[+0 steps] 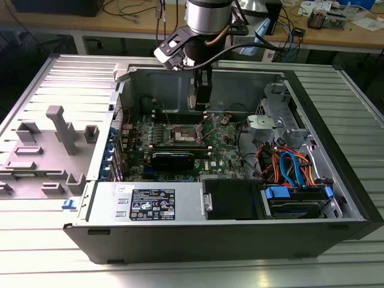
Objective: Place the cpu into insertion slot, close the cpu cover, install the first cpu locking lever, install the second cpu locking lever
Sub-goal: 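Place the cpu into insertion slot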
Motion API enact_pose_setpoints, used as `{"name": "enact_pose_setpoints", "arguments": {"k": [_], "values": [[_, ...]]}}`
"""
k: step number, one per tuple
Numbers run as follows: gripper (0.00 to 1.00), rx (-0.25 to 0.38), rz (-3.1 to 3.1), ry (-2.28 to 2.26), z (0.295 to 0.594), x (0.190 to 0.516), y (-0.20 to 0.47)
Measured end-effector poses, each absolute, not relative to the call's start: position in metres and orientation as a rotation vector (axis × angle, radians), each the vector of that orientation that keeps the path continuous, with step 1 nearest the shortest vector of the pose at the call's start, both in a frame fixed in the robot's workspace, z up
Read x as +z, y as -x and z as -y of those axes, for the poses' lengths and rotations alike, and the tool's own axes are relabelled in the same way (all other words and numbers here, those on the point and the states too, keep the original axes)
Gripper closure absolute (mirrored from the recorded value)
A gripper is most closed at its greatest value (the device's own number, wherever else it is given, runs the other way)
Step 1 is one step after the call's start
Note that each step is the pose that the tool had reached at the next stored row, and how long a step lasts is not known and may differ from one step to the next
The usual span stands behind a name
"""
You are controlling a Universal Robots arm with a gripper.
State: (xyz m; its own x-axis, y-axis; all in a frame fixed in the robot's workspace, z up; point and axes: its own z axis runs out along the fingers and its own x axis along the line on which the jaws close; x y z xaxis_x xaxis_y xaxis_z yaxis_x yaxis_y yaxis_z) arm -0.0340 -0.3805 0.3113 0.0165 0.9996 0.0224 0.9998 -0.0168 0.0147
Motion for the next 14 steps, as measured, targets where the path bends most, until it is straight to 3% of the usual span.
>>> {"name": "enact_pose_setpoints", "arguments": {"k": [14], "values": [[0.45,-0.050,2.264,2.160,0.380,0.301,0.042]]}}
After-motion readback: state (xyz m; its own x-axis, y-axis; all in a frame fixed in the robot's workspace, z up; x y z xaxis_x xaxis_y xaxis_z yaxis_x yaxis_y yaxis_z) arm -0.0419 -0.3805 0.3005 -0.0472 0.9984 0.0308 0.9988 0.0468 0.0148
